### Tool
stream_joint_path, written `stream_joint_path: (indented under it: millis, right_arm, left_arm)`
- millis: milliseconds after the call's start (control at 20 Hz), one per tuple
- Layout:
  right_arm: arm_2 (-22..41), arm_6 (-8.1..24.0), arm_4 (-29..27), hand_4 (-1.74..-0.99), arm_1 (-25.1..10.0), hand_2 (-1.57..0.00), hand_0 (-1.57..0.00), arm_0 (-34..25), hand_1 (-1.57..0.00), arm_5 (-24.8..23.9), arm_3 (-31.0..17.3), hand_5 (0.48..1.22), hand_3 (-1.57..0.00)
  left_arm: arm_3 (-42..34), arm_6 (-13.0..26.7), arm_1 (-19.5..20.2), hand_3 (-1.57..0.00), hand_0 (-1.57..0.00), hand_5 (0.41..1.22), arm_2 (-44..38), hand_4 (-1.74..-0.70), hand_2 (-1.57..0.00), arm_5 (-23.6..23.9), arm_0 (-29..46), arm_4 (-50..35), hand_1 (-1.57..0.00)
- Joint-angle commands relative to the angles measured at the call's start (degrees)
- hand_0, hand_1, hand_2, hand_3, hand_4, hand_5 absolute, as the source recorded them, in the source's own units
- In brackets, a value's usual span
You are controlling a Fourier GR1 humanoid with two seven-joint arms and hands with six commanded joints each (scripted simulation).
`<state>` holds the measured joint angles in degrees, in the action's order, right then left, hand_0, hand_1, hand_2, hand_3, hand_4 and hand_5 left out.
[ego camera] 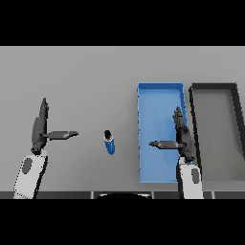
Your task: Pick up the blue pipe and place it into the blue bin.
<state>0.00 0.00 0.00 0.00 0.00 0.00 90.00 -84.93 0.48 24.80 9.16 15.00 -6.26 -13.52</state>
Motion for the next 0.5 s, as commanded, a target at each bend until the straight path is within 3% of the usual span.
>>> stream_joint_path:
  millis: [0, 250, 300, 350, 450]
  right_arm:
    - [-0.1, 0.0, -0.1, -1.210, -0.1, 0.00, 0.00, 0.0, 0.00, 0.0, 0.0, 0.594, 0.00]
    - [-1.1, -0.3, -1.3, -1.210, -1.4, 0.00, 0.00, 0.2, 0.00, 1.1, 0.2, 0.594, 0.00]
    - [0.8, -3.0, 2.8, -1.210, -5.8, 0.00, 0.00, 1.1, 0.00, 2.7, 1.8, 0.594, 0.00]
    - [2.7, -5.4, 6.0, -1.206, -7.6, 0.00, 0.00, 2.4, 0.00, 3.4, 2.6, 0.592, 0.00]
    - [4.6, -6.1, 9.3, -1.195, -9.4, 0.00, 0.00, 4.0, 0.00, 3.6, 5.0, 0.588, 0.00]
  left_arm:
    - [-0.1, -0.3, -0.1, 0.00, 0.00, 0.594, 0.1, -0.97, 0.00, 0.1, 0.0, 0.1, 0.00]
    - [-0.8, -0.2, -1.2, 0.00, 0.00, 0.594, 1.2, -0.97, 0.00, 1.2, 0.4, 1.2, 0.00]
    - [-1.2, -2.4, 3.2, 0.00, 0.00, 0.594, 3.1, -0.97, 0.00, -5.5, 0.4, 1.5, 0.00]
    - [-1.5, -4.3, 6.4, 0.00, 0.00, 0.595, 4.0, -0.97, 0.00, -10.4, 0.6, 1.1, 0.00]
    - [-1.3, -5.4, 9.5, 0.00, 0.00, 0.596, 4.5, -0.97, 0.00, -15.1, 0.9, 0.6, 0.00]
